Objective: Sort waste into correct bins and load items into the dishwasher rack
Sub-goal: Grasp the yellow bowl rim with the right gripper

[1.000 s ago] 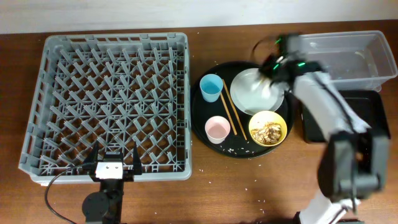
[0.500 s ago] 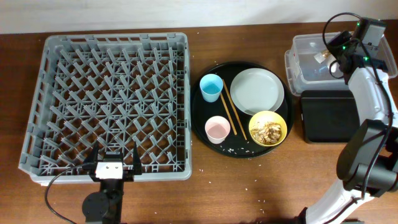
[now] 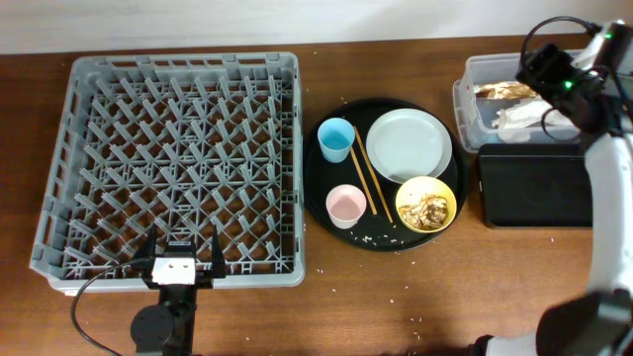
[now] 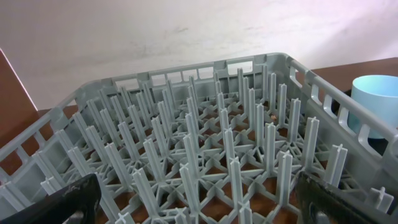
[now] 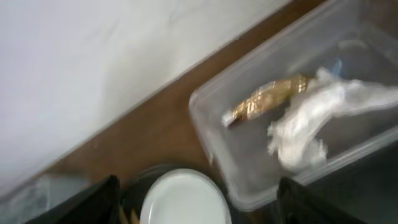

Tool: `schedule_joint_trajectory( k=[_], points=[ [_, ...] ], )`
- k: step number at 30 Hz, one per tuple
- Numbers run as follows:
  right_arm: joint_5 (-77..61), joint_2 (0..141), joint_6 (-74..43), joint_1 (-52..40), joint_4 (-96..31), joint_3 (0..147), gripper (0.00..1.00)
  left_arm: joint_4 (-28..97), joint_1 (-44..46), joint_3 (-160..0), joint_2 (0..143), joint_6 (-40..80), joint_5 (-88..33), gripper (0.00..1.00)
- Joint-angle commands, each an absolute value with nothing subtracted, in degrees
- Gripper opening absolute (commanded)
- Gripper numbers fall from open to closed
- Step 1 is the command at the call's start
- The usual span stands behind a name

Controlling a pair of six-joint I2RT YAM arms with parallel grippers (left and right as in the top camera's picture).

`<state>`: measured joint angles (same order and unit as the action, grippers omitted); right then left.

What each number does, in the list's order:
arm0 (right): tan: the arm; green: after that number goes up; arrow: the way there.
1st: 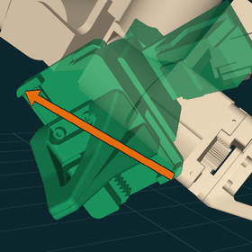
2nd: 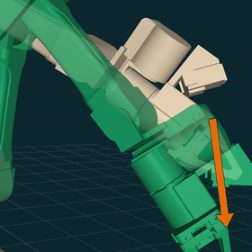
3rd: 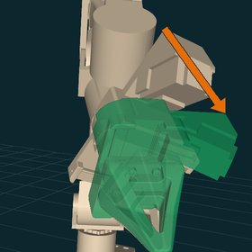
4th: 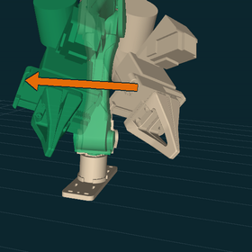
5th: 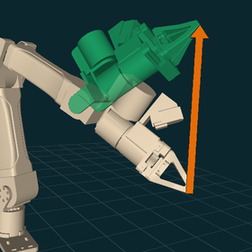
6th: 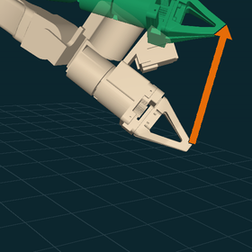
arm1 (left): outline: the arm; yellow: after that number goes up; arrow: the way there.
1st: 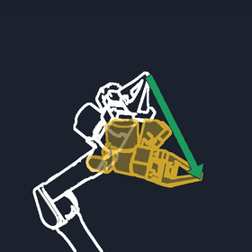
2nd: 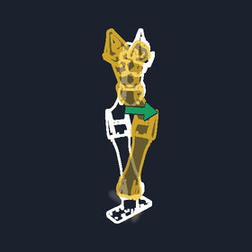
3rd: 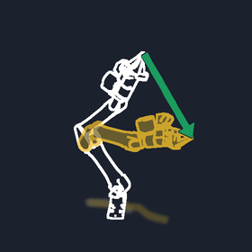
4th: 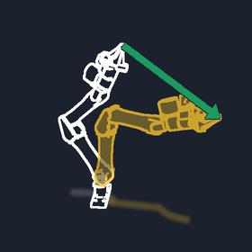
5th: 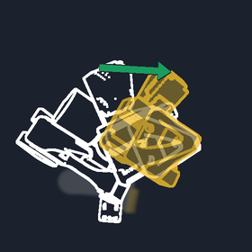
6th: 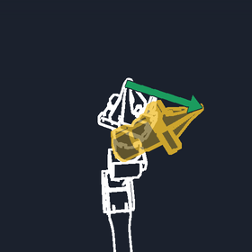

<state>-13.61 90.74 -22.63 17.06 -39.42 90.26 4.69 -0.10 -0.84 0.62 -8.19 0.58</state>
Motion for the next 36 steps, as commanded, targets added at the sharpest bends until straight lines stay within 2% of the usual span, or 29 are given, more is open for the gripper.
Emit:
schedule_joint_trajectory(
  k=[1, 3, 8, 13, 20, 26, 29, 32, 35, 36],
  points=[
    [-16.47, 86.41, -16.62, 13.69, -44.51, 90.13, 0.82, 4.73, -0.45, -0.49, 0.30, -9.32, -0.03, 0.99],
    [-15.57, 83.15, -13.67, 11.53, -48.31, 90.13, 0.93, 4.73, -0.45, -0.49, 0.30, -9.32, -0.05, 0.99],
    [-14.17, 79.72, -10.68, 9.80, -55.20, 90.13, 0.93, 4.73, -0.45, -0.49, 0.30, -9.32, -0.03, 0.99],
    [-11.77, 79.85, -9.21, 2.48, -62.30, 89.97, 0.93, 4.73, -0.45, -0.49, 0.30, -9.32, -0.05, 0.99],
    [-9.82, 81.78, -9.43, -5.30, -64.64, 87.61, 0.93, 4.73, -0.45, -0.49, 0.30, -9.32, -0.03, 0.99],
    [-11.05, 85.17, -10.13, -6.04, -63.53, 82.56, 0.93, 4.73, -0.45, -0.49, 0.30, -9.32, -0.05, 0.99],
    [-12.03, 85.76, -11.22, -7.29, -58.30, 76.93, 0.87, 4.73, -0.45, -0.49, 0.30, -9.32, -0.03, 0.99],
    [-10.85, 87.09, -11.25, -12.29, -50.85, 69.82, 0.81, 4.73, -0.45, -0.49, 0.30, -9.32, -0.05, 0.99],
    [-5.15, 90.43, -11.14, -15.11, -47.72, 67.31, 0.53, 4.73, -0.45, -0.49, 0.30, -9.32, -0.03, 0.99],
    [-3.46, 92.55, -10.68, -15.99, -47.13, 67.29, 0.48, 4.73, -0.45, -0.49, 0.30, -9.32, -0.05, 0.99]
  ],
)
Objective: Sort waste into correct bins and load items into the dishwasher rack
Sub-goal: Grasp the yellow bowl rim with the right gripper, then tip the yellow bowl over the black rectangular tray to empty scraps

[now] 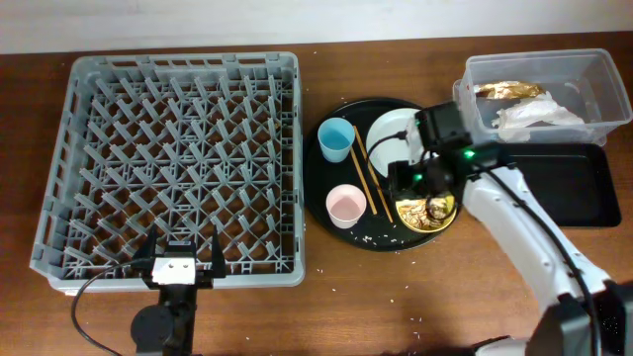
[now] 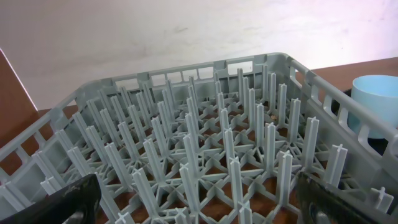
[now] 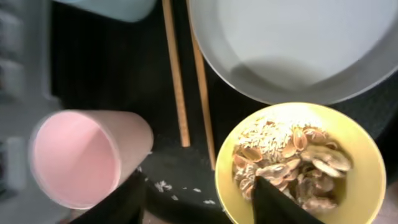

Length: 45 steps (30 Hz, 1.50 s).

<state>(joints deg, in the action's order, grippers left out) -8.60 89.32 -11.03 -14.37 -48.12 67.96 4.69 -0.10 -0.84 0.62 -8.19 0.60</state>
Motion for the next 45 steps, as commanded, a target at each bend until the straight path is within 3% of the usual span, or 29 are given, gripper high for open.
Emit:
schedule_joint_trajectory(
  k=[1, 4, 6, 9, 10, 13, 16, 20, 24, 26, 29, 33, 41, 45],
  points=[
    [-2.04, 94.50, -10.70, -16.64, -46.70, 67.29, 0.48, 4.73, -0.45, -0.49, 0.30, -9.32, -0.03, 0.99],
    [-0.58, 101.80, -10.74, -17.63, -45.98, 67.29, 0.46, 4.73, -0.45, -0.49, 0.30, -9.32, -0.05, 0.99],
    [-0.56, 103.57, -10.74, -17.63, -45.98, 67.29, 0.25, 4.73, -0.45, -0.49, 0.30, -9.32, -0.05, 0.99],
    [-0.56, 103.57, -10.76, -17.63, -46.00, 67.29, 0.22, 4.73, -0.45, -0.49, 0.30, -9.32, -0.03, 0.99],
    [-0.60, 103.57, -10.76, -17.63, -46.02, 67.29, 0.04, 4.73, -0.45, -0.49, 0.30, -9.32, -0.03, 0.99],
    [-0.60, 103.57, -10.79, -17.63, -45.01, 65.21, 0.08, 4.73, -0.45, -0.49, 0.30, -9.32, -0.03, 0.99],
    [-1.96, 102.74, -11.18, -17.63, -46.22, 66.04, 0.04, 4.73, -0.45, -0.49, 0.30, -9.32, -0.03, 0.99],
    [-4.86, 95.11, -8.95, -14.79, -58.02, 83.88, 0.04, 4.73, -0.45, -0.49, 0.30, -9.32, -0.03, 0.99],
    [-26.70, 92.73, -0.01, 3.73, -60.03, 89.23, 0.04, 4.73, -0.45, -0.49, 0.30, -9.32, -0.03, 0.99],
    [-44.31, 92.79, 8.32, 19.97, -60.34, 87.77, 0.04, 4.73, -0.45, -0.49, 0.30, -9.32, -0.05, 0.99],
    [-60.40, 93.30, 16.32, 34.92, -59.77, 81.36, 0.04, 4.73, -0.45, -0.49, 0.30, -9.32, -0.05, 0.99],
    [-73.63, 93.38, 16.71, 47.79, -48.86, 67.16, 0.04, 4.73, -0.45, -0.49, 0.30, -9.32, -0.03, 0.99],
    [-77.87, 93.38, 16.75, 49.74, -42.48, 62.98, 0.04, 4.73, -0.45, -0.49, 0.30, -9.32, -0.03, 0.99],
    [-88.90, 93.38, 15.70, 49.91, -36.58, 62.98, 0.04, 4.73, -0.45, -0.49, 0.30, -9.32, -0.03, 0.99]
  ],
)
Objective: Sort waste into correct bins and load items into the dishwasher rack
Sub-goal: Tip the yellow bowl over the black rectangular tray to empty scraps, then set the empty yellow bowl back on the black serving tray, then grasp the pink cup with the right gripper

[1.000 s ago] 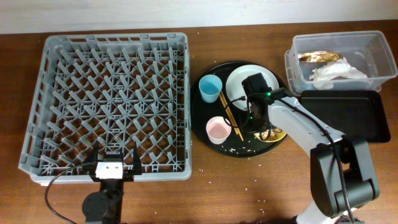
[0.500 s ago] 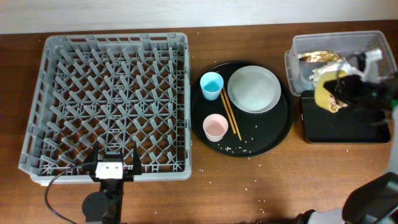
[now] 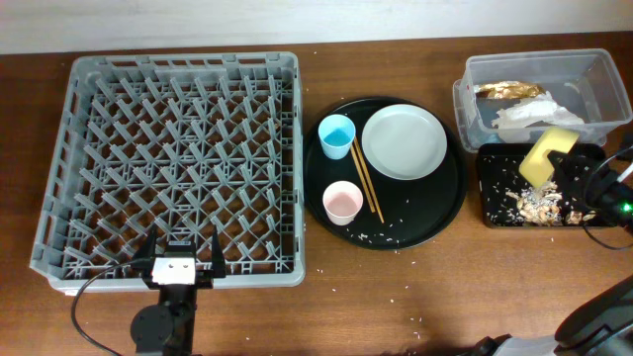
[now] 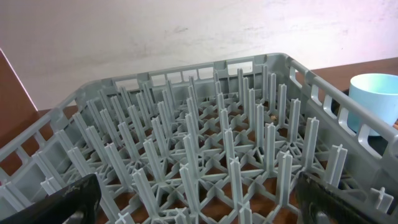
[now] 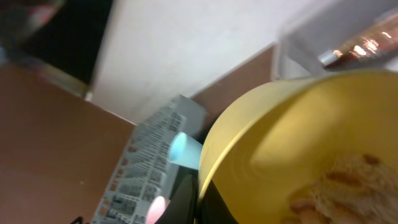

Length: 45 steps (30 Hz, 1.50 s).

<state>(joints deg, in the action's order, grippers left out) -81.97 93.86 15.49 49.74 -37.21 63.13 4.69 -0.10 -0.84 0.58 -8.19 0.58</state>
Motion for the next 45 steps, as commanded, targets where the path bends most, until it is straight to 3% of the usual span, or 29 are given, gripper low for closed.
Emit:
schedule_joint_trajectory(
  k=[1, 4, 7, 9, 15, 18, 20, 24, 26, 30, 32, 35, 36, 37, 38, 39, 41, 43, 45],
  points=[
    [-88.90, 93.38, 12.86, 49.98, -35.92, 62.98, 0.04, 4.73, -0.45, -0.49, 0.30, -9.32, -0.03, 0.99],
    [-88.90, 93.38, 4.60, 51.37, -33.54, 62.98, 0.04, 4.73, -0.45, -0.49, 0.30, -9.32, -0.03, 0.99],
    [-88.88, 93.38, -20.12, 55.53, -26.00, 63.00, 0.04, 4.73, -0.45, -0.49, 0.30, -9.32, -0.03, 0.99],
    [-88.49, 93.38, -29.36, 57.52, -22.98, 63.00, 0.04, 4.73, -0.45, -0.49, 0.30, -9.32, -0.03, 0.99],
    [-88.40, 93.36, -30.55, 56.36, -20.01, 63.02, 0.04, 4.73, -0.45, -0.49, 0.30, -9.32, -0.05, 0.99],
    [-88.88, 91.83, -30.52, 43.97, -15.05, 63.05, 0.04, 4.73, -0.45, -0.49, 0.30, -9.32, -0.03, 0.99],
    [-85.08, 90.98, -30.30, 28.99, -10.96, 63.05, 0.04, 4.73, -0.45, -0.49, 0.30, -9.32, -0.05, 0.99],
    [-60.60, 90.94, -24.10, 6.68, -17.67, 63.26, 0.04, 4.73, -0.45, -0.49, 0.30, -9.32, -0.03, 0.99],
    [-40.77, 90.87, -14.09, 0.67, -35.92, 67.55, 0.04, 4.73, -0.45, -0.49, 0.30, -9.32, -0.03, 0.99],
    [-7.99, 91.98, -11.62, -13.37, -51.29, 70.65, 0.04, 4.73, -0.45, -0.49, 0.30, -9.32, -0.03, 0.99],
    [-0.64, 95.09, -14.46, -17.37, -51.70, 70.26, 0.04, 4.73, -0.45, -0.49, 0.30, -9.32, -0.03, 0.99],
    [-0.34, 100.33, -14.41, -18.04, -51.66, 69.43, 0.05, 4.73, -0.45, -0.49, 0.30, -9.32, -0.03, 0.99],
    [-0.16, 101.06, -14.39, -18.04, -51.68, 69.43, 0.10, 4.73, -0.45, -0.49, 0.30, -9.32, -0.03, 0.99],
    [-0.34, 101.36, -14.41, -18.00, -51.68, 69.43, 0.24, 4.73, -0.45, -0.49, 0.30, -9.32, -0.05, 0.99],
    [-0.80, 101.32, -14.39, -18.00, -51.51, 69.84, 0.48, 4.73, -0.45, -0.49, 0.30, -9.32, -0.05, 0.99],
    [-1.52, 101.25, -14.41, -17.98, -54.00, 73.71, 0.54, 4.73, -0.45, -0.49, 0.30, -9.34, -0.05, 0.99],
    [-2.94, 101.25, -14.41, -18.00, -60.42, 82.59, 0.58, 4.73, -0.45, -0.49, 0.30, -9.32, -0.05, 0.99],
    [-7.77, 101.25, -14.41, -18.00, -62.59, 88.01, 0.68, 4.73, -0.45, -0.49, 0.30, -9.32, -0.05, 0.99],
    [-11.42, 101.78, -14.39, -18.85, -62.15, 87.53, 0.69, 4.71, -0.45, -0.49, 0.30, -9.32, -0.03, 0.99]
  ],
)
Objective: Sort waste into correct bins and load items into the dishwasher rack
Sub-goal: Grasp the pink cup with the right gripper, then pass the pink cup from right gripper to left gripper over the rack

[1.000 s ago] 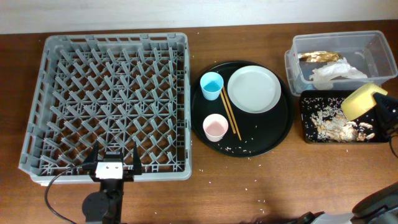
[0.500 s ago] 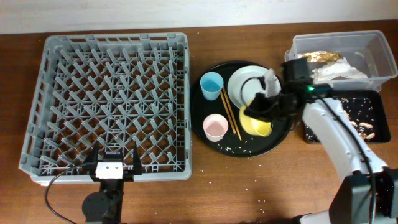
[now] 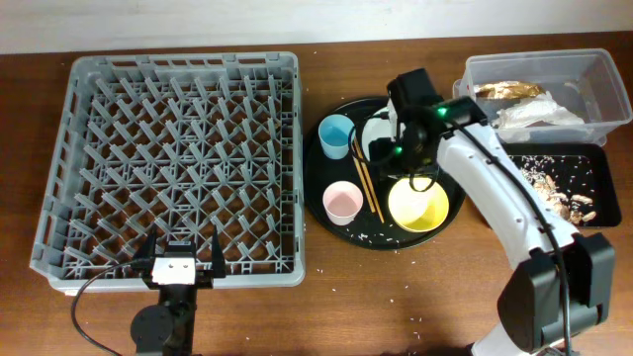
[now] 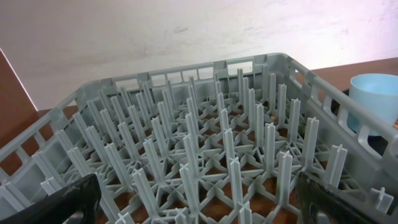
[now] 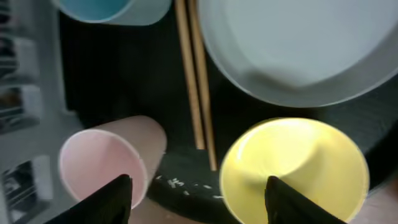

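The grey dishwasher rack [image 3: 168,163] stands at the left with nothing in it. On the round black tray [image 3: 336,176] are a blue cup [image 3: 336,136], a pink cup [image 3: 345,203], wooden chopsticks [image 3: 368,183], a white plate [image 3: 378,129] partly under my right arm, and an empty yellow bowl [image 3: 418,205]. My right gripper [image 5: 202,199] hangs open over the tray, between the pink cup [image 5: 99,168] and the bowl [image 5: 292,168]. At the rack's near edge my left gripper [image 4: 196,208] stands open and holds nothing.
A clear bin [image 3: 465,91] with a gold wrapper and crumpled paper sits at the back right. In front of it a black bin [image 3: 615,170] holds food scraps and rice. Rice grains lie scattered on the tray and on the wooden table in front of it.
My right gripper held the yellow bowl tipped over the black bin. Now the bowl stands empty on the tray and the gripper is open above the tray. The left arm has not moved.
My right gripper was open over the clear bin while the bowl of food sat on the tray. Then it was down at the full bowl. Then it held the bowl tilted over the black bin, scraps lying inside. Now the emptied bowl is back on the tray, released.
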Tool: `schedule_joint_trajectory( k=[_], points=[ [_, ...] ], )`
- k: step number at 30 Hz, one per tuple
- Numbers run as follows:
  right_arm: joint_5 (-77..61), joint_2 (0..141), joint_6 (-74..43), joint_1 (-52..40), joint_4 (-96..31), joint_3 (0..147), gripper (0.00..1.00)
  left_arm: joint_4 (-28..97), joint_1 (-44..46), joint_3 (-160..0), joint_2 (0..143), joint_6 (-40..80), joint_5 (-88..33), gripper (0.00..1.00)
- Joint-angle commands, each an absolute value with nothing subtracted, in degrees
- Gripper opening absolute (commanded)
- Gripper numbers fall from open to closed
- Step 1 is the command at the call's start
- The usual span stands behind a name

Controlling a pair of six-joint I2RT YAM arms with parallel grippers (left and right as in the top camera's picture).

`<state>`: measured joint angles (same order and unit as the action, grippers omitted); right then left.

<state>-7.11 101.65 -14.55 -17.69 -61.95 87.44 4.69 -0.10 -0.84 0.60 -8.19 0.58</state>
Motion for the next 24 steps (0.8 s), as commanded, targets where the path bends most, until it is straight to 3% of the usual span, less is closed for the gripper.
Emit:
schedule_joint_trajectory(
  k=[1, 4, 6, 8, 9, 13, 15, 18, 21, 24],
  points=[
    [-11.44, 102.43, -14.41, -20.82, -60.49, 85.58, 0.71, 4.73, -0.45, -0.49, 0.30, -9.32, -0.03, 0.99],
    [-11.38, 106.21, -15.73, -24.80, -57.49, 81.56, 0.70, 4.73, -0.45, -0.51, 0.30, -9.32, -0.08, 0.99],
    [-11.35, 109.23, -15.97, -24.88, -57.28, 81.34, 0.60, 4.75, -0.45, -0.51, 0.34, -9.32, -0.08, 0.99],
    [-9.32, 110.61, -18.59, -24.73, -57.17, 81.19, 0.34, 4.73, -0.45, -0.51, 0.34, -9.32, -0.08, 0.99],
    [-8.78, 110.67, -18.94, -24.73, -57.12, 81.21, 0.07, 4.75, -0.45, -0.51, 0.34, -9.32, -0.08, 0.99],
    [-8.84, 105.80, -18.48, -22.68, -62.22, 84.27, 0.04, -2.96, -0.45, -1.43, 0.34, -6.94, -8.38, 0.99],
    [-10.96, 96.55, -18.26, -19.90, -61.98, 85.65, 0.04, 3.27, -0.45, -8.51, 2.92, 1.89, -9.78, 0.99],
    [-14.04, 89.21, -17.80, -18.72, -57.58, 85.65, 0.04, 10.81, -0.45, -21.54, 15.88, 2.17, -16.03, 0.99],
    [-22.63, 88.05, -15.25, -18.68, -52.69, 85.62, 0.04, 5.98, -0.43, -33.80, 35.86, 2.20, -30.26, 0.99],
    [-25.32, 88.05, -15.25, -18.61, -48.97, 85.65, 0.04, -6.22, 0.03, -33.91, 49.47, 10.02, -60.86, 0.99]
  ],
)
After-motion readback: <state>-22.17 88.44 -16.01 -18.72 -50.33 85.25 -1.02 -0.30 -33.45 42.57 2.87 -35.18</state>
